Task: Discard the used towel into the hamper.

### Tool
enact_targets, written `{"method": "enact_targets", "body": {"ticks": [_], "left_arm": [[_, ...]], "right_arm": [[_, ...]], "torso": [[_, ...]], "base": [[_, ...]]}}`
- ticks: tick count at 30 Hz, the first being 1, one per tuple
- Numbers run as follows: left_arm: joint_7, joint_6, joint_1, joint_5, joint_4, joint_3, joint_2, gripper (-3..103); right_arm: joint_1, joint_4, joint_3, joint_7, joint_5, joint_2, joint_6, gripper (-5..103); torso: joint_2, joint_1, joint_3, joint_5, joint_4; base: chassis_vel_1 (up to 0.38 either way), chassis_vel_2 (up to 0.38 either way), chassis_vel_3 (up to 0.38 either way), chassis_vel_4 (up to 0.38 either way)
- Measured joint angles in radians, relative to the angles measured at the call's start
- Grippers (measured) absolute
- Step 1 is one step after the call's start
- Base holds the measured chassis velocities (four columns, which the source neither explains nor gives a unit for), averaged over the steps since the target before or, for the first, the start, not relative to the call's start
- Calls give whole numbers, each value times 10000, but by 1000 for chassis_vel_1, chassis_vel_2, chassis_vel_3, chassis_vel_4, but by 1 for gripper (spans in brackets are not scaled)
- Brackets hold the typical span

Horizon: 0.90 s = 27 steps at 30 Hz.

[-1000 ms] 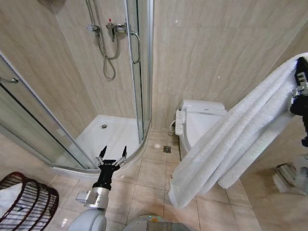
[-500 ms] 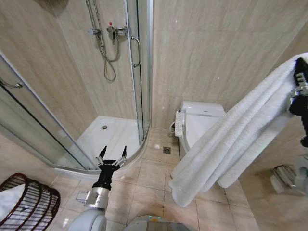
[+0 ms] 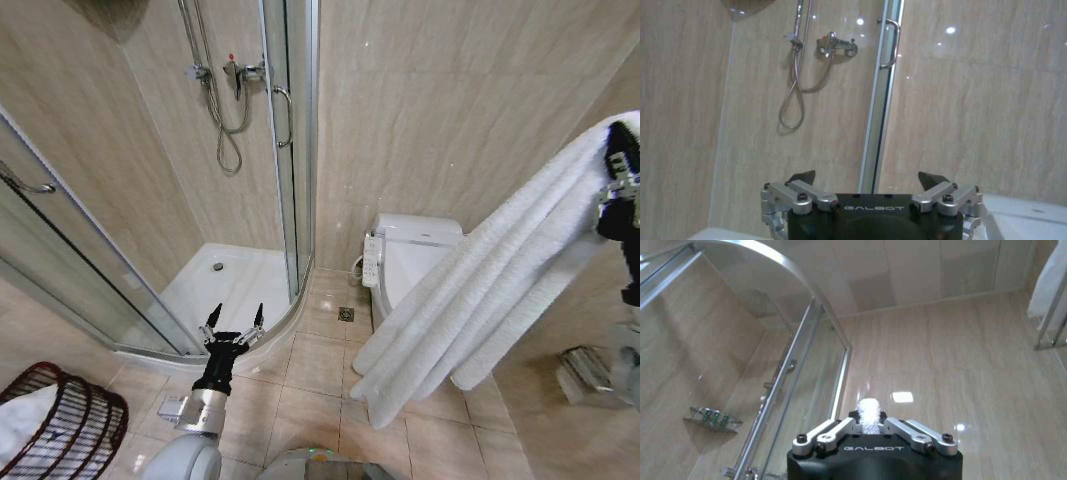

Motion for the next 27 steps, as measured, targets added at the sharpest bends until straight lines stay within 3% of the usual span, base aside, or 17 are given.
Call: {"method": "enact_targets", "body": {"ticks": [27], "left_arm": [[0,0,1,0,0,0,0,100]], "right_arm": [[-18,0,33,-42,16,92,-14,5]], "torso": [[1248,542,708,1,0]], "base": [[0,0,0,0]]}}
